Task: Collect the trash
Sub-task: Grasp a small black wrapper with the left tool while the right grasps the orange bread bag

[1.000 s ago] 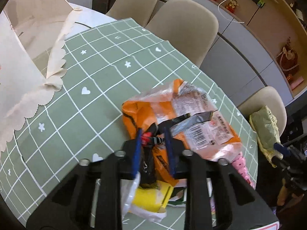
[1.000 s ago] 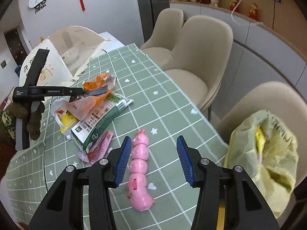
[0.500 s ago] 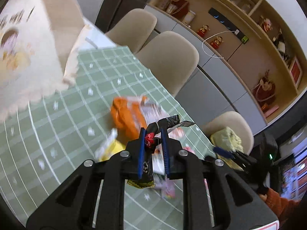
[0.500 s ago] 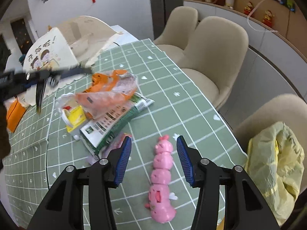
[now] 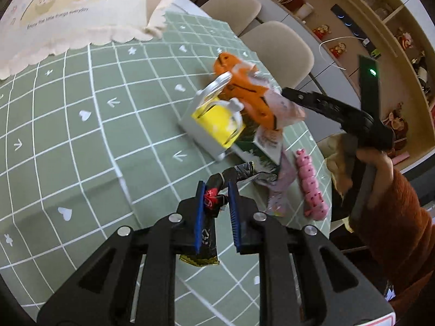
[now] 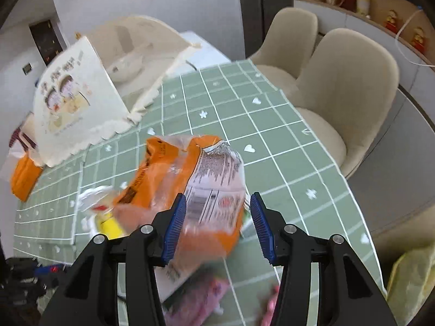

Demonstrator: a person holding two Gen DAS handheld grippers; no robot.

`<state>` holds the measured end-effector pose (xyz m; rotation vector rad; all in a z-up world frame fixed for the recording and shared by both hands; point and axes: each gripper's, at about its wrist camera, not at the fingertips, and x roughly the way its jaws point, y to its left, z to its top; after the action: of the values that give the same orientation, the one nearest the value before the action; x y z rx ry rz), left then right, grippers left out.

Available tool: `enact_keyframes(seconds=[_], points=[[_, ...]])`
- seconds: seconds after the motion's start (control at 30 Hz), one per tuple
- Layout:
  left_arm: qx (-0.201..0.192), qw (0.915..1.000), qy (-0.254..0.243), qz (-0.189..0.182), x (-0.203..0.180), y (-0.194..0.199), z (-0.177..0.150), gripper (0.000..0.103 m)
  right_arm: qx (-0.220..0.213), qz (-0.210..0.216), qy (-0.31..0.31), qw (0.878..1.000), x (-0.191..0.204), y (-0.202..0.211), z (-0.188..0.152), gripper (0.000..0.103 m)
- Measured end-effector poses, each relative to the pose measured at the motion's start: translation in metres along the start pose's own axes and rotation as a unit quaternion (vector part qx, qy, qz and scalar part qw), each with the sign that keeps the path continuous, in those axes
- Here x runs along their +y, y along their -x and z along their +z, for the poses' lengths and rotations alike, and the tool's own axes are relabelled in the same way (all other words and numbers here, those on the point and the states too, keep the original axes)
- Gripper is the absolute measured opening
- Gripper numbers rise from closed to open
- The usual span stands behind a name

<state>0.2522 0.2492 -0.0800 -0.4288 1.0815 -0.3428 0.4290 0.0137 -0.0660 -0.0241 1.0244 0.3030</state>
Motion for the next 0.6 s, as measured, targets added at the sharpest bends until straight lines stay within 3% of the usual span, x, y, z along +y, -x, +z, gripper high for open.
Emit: enact_keyframes(seconds=[0.1, 0.23, 0.3, 0.4, 0.5, 0.6], points=[[-0.002, 1.0, 0.007, 0.002, 0.007, -0.001, -0.001, 0.016, 0.052, -0.019, 0.01, 0.998, -0.002, -0.031, -0.003, 0.047], [-0.008, 0.9998, 0.017, 0.0, 0.015, -0.004, 0.003, 0.016, 0.046, 0.016, -0.016, 0.999, -0.011, -0.026, -0.016, 0.045], [-0.007, 0.9998, 0.02, -0.003, 0.017, -0.008, 0.005, 0.016, 0.053, 0.046, -0.025, 0.997, -0.015, -0.023, -0.021, 0.026], [-0.006, 0.9996, 0.028, -0.006, 0.02, -0.011, 0.006, 0.016, 0.061, 0.098, -0.047, 0.992, -0.016, -0.012, -0.025, 0.01], [-0.007, 0.9996, 0.027, -0.009, 0.019, -0.009, 0.006, 0.016, 0.041, 0.126, -0.076, 0.988, -0.02, 0.009, -0.025, 0.005], [-0.01, 0.9997, 0.022, -0.007, 0.018, -0.005, 0.004, 0.016, 0.022, 0.122, -0.071, 0.99, -0.021, 0.034, -0.026, 0.005]])
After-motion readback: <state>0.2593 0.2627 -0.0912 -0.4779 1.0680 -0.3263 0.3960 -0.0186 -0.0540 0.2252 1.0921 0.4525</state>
